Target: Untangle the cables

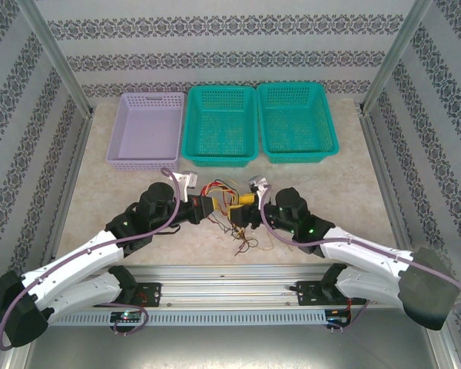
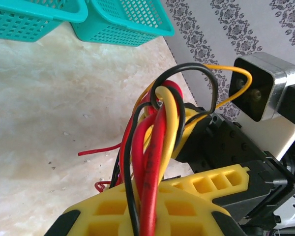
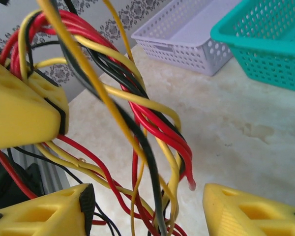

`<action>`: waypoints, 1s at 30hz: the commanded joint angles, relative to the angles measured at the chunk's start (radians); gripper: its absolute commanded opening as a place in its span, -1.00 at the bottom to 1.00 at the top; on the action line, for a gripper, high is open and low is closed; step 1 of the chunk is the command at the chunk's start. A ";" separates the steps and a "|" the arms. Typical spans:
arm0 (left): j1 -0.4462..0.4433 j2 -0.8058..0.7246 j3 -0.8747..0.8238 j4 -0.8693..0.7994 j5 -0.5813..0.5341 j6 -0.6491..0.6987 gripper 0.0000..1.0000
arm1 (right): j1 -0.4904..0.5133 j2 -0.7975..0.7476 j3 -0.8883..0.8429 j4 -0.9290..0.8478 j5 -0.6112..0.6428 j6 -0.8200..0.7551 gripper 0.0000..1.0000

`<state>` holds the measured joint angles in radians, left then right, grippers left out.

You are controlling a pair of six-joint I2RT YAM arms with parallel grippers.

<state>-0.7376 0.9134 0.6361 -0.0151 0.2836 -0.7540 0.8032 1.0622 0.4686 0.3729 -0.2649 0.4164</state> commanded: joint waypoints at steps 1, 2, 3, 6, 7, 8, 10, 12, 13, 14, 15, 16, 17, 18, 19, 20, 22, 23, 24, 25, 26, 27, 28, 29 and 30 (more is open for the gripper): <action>0.009 -0.014 -0.010 0.094 0.018 -0.026 -1.00 | 0.011 0.056 0.016 0.008 0.034 -0.016 0.18; 0.009 -0.014 -0.009 0.098 0.020 -0.028 -1.00 | 0.011 0.086 0.025 0.004 0.047 -0.015 0.16; 0.009 -0.015 -0.008 0.100 0.020 -0.032 -1.00 | 0.011 0.115 0.038 -0.008 0.051 -0.014 0.15; 0.008 -0.026 -0.004 0.099 0.022 -0.032 -1.00 | 0.013 0.177 0.067 -0.010 0.030 0.002 0.08; 0.009 -0.030 -0.004 0.102 0.024 -0.033 -1.00 | 0.015 0.186 0.068 -0.001 0.032 0.008 0.02; 0.009 -0.034 -0.004 0.102 0.026 -0.033 -1.00 | 0.018 0.188 0.072 0.002 0.047 0.008 -0.11; 0.009 -0.042 -0.006 0.096 0.029 -0.033 -1.00 | 0.021 0.169 0.076 -0.012 0.102 0.005 -0.38; 0.009 -0.055 -0.004 0.070 0.025 -0.022 -1.00 | 0.021 0.127 0.073 -0.055 0.208 -0.004 -0.68; 0.009 -0.063 -0.004 0.053 0.023 -0.015 -1.00 | 0.021 0.106 0.068 -0.077 0.262 -0.010 -0.77; 0.009 -0.074 -0.004 0.030 0.020 -0.007 -1.00 | 0.019 0.084 0.065 -0.108 0.316 -0.020 -0.89; 0.009 -0.086 -0.006 0.008 0.015 0.002 -1.00 | 0.017 0.061 0.064 -0.138 0.358 -0.030 -1.00; 0.009 -0.097 -0.008 -0.013 0.009 0.010 -1.00 | 0.013 0.045 0.064 -0.161 0.385 -0.038 -1.00; 0.009 -0.109 -0.009 -0.043 0.002 0.022 -1.00 | 0.009 0.024 0.067 -0.201 0.428 -0.044 -1.00; 0.009 -0.121 -0.006 -0.077 -0.005 0.034 -1.00 | 0.001 0.004 0.074 -0.248 0.471 -0.048 -1.00; 0.009 -0.129 -0.002 -0.108 -0.012 0.046 -1.00 | -0.007 -0.015 0.074 -0.279 0.493 -0.051 -1.00; 0.010 -0.137 0.007 -0.145 -0.016 0.061 -1.00 | -0.023 -0.035 0.071 -0.309 0.506 -0.054 -1.00; 0.010 -0.144 0.028 -0.218 -0.023 0.092 -1.00 | -0.059 -0.077 0.063 -0.350 0.516 -0.053 -1.00; 0.010 -0.144 0.040 -0.255 -0.024 0.110 -1.00 | -0.078 -0.099 0.063 -0.376 0.524 -0.053 -1.00; 0.010 -0.140 0.056 -0.290 -0.027 0.127 -1.00 | -0.100 -0.117 0.066 -0.405 0.532 -0.053 -1.00; 0.011 -0.134 0.070 -0.324 -0.027 0.144 -1.00 | -0.122 -0.131 0.072 -0.433 0.531 -0.055 -1.00; 0.012 -0.123 0.090 -0.366 -0.029 0.165 -1.00 | -0.149 -0.150 0.078 -0.462 0.531 -0.054 -1.00; 0.013 -0.110 0.113 -0.407 -0.032 0.187 -1.00 | -0.178 -0.165 0.083 -0.486 0.525 -0.055 -1.00; 0.015 -0.099 0.131 -0.437 -0.031 0.205 -1.00 | -0.201 -0.174 0.090 -0.507 0.517 -0.057 -1.00; 0.017 -0.087 0.152 -0.470 -0.029 0.227 -1.00 | -0.226 -0.180 0.103 -0.538 0.519 -0.060 -1.00; 0.020 -0.076 0.173 -0.500 -0.025 0.247 -1.00 | -0.245 -0.181 0.117 -0.569 0.525 -0.069 -1.00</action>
<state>-0.7383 0.8581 0.7349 -0.2871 0.2970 -0.6018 0.6956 0.8993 0.5655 0.0326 -0.0372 0.3515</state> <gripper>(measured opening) 0.076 0.043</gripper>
